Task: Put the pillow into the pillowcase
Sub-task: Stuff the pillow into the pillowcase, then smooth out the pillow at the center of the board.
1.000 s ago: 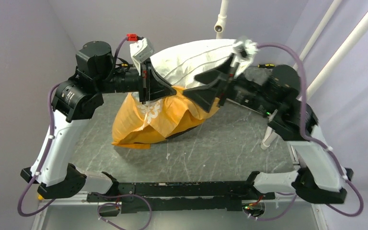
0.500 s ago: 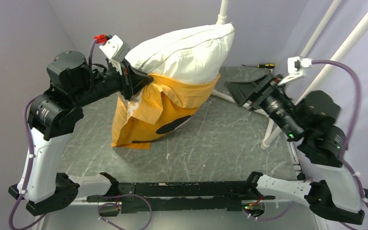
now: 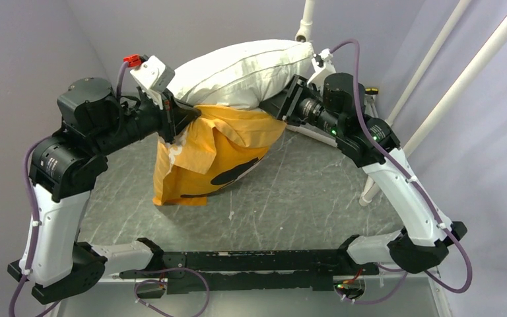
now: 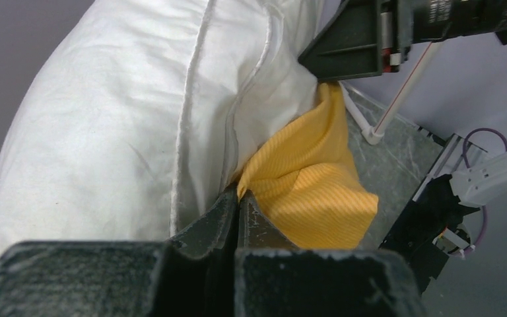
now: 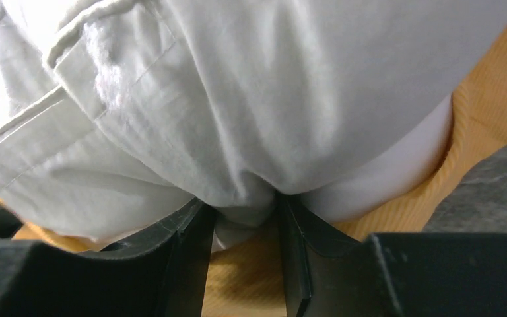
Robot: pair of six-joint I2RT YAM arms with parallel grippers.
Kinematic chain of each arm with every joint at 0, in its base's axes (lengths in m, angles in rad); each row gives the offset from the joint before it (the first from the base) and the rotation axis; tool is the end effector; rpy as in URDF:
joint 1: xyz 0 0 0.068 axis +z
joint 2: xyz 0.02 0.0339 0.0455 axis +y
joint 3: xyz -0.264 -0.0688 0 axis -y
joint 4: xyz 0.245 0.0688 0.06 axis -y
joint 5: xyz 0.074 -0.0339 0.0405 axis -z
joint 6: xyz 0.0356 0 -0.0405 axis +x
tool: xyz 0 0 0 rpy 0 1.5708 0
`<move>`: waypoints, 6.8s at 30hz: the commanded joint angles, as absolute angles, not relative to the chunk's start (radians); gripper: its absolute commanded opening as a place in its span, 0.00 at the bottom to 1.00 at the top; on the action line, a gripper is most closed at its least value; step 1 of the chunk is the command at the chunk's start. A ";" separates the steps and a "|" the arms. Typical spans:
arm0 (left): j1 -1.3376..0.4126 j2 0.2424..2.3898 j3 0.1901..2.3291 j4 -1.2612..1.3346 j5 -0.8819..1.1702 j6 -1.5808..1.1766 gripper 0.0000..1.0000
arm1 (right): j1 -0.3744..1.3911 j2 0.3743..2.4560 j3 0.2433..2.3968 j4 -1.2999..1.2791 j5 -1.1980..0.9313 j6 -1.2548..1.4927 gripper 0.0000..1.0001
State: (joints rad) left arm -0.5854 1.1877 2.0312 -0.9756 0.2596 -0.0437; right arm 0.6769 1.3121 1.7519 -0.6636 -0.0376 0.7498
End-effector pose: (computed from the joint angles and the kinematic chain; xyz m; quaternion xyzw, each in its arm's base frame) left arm 0.1174 -0.0888 0.5670 0.2817 0.6959 -0.2947 0.5912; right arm 0.1983 0.1610 0.5030 0.0168 0.7814 0.4192 0.4619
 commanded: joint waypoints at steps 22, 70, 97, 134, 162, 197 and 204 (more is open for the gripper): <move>-0.573 1.181 2.036 -1.043 -0.014 -0.012 0.00 | 0.543 1.186 1.530 -0.491 -0.240 0.779 0.53; -0.574 1.034 1.575 -0.801 0.546 -0.268 0.00 | 0.507 1.941 2.539 -0.016 -0.615 0.926 0.00; -0.486 1.116 1.405 -0.968 -0.272 -0.326 0.99 | 0.606 1.444 1.522 -0.445 -0.248 0.572 0.95; 0.075 1.274 1.365 -0.720 0.377 -0.199 0.90 | 0.614 1.371 1.101 -0.397 -0.213 0.601 0.97; 0.408 1.531 1.404 -0.754 0.164 -0.423 0.49 | 0.614 1.445 1.043 -0.428 -0.190 0.609 0.95; -0.476 1.077 1.067 -1.105 -0.036 -0.609 0.06 | 0.617 1.426 1.044 -0.461 -0.189 0.604 0.97; -0.498 0.988 1.116 -1.426 -0.357 -0.806 0.00 | 0.615 1.447 1.059 -0.501 -0.153 0.607 0.97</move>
